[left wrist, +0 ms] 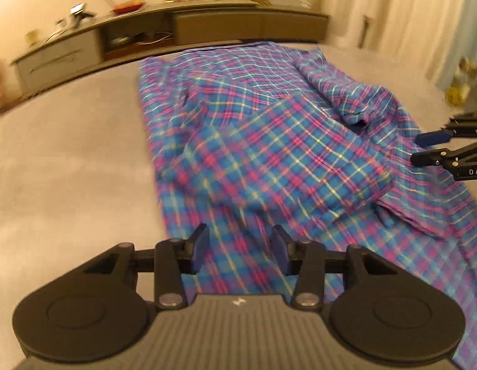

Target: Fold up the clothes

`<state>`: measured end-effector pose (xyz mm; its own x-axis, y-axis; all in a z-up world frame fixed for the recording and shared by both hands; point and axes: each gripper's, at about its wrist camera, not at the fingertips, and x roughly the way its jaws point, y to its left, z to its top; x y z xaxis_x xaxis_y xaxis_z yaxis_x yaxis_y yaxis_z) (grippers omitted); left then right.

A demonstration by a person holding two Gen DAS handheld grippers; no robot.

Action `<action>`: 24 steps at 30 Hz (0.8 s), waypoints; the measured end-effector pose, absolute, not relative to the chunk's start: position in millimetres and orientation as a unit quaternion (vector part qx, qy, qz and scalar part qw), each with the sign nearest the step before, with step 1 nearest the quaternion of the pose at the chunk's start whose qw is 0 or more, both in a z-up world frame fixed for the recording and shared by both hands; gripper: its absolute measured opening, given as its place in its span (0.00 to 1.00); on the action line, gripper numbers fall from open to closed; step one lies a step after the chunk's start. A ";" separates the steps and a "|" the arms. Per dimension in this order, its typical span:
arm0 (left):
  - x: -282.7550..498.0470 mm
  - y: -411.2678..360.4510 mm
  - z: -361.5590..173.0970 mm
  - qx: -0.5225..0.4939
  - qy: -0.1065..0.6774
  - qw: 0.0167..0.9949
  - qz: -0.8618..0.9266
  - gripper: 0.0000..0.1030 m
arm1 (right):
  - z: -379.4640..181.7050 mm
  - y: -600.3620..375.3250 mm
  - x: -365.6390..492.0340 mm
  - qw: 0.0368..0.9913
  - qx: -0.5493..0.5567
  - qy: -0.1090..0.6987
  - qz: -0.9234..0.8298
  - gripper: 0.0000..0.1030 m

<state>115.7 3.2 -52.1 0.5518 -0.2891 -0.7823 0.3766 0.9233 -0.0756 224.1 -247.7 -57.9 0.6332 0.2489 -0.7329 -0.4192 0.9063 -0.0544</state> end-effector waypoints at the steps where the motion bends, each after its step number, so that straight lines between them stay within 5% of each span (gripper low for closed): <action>1: 99.1 8.4 -50.2 0.042 0.431 0.881 -0.192 0.49 | -52.3 -252.9 214.2 0.903 -0.096 0.376 0.185 0.43; 9: 6.4 30.9 -47.8 0.029 0.423 0.883 -0.202 0.52 | -66.5 -265.3 159.4 0.905 -0.084 0.381 0.169 0.46; 13: -43.8 62.1 -52.2 -0.009 0.413 0.893 -0.179 0.55 | -53.0 -291.5 104.1 0.901 -0.006 0.394 0.180 0.65; 19: -74.0 75.9 -53.6 -0.032 0.414 0.891 -0.183 0.65 | -59.4 -305.6 39.8 0.879 0.033 0.440 0.181 0.71; 21: -77.5 71.7 -54.3 -0.026 0.418 0.887 -0.193 0.54 | -64.0 -298.1 28.0 0.875 0.014 0.446 0.186 0.69; 22: -79.3 69.6 -54.6 -0.023 0.420 0.885 -0.198 0.41 | -64.2 -289.6 22.5 0.877 -0.011 0.441 0.190 0.59; 23: -81.1 67.5 -54.9 -0.021 0.422 0.883 -0.203 0.17 | -63.5 -280.7 17.1 0.878 -0.037 0.437 0.194 0.46; 24: -79.9 67.6 -53.9 -0.025 0.425 0.880 -0.212 0.07 | -62.6 -274.2 13.6 0.878 -0.054 0.434 0.196 0.21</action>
